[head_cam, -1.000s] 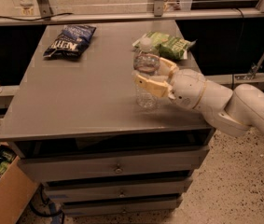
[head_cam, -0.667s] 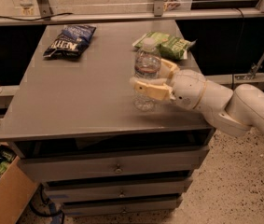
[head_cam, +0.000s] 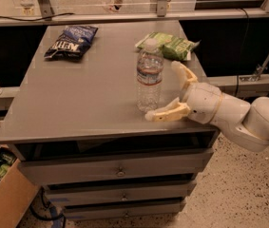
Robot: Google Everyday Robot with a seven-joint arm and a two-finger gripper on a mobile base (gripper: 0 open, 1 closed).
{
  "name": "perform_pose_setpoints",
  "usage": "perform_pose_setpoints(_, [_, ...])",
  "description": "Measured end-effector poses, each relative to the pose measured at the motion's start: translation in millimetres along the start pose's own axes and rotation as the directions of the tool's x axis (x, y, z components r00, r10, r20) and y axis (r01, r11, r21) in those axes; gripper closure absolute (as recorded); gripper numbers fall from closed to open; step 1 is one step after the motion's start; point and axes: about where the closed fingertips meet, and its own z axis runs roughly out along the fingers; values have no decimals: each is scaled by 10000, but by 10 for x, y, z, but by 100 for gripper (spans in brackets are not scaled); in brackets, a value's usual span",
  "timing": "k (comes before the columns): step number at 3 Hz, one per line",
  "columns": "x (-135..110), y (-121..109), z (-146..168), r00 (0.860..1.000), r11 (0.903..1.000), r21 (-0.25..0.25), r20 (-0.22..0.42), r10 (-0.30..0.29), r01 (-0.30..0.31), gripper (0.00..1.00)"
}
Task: Place water bottle upright
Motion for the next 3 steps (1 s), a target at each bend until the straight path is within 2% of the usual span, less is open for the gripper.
perform_pose_setpoints(1, [-213, -101, -230, 9946, 9973, 67, -741, -724, 731, 0])
perform_pose_setpoints(2, [-539, -255, -486, 9760, 9866, 137, -1491, -1587, 1625, 0])
perform_pose_setpoints(3, [-765, -389, -698, 9518, 9753, 312, -2274, -2060, 2186, 0])
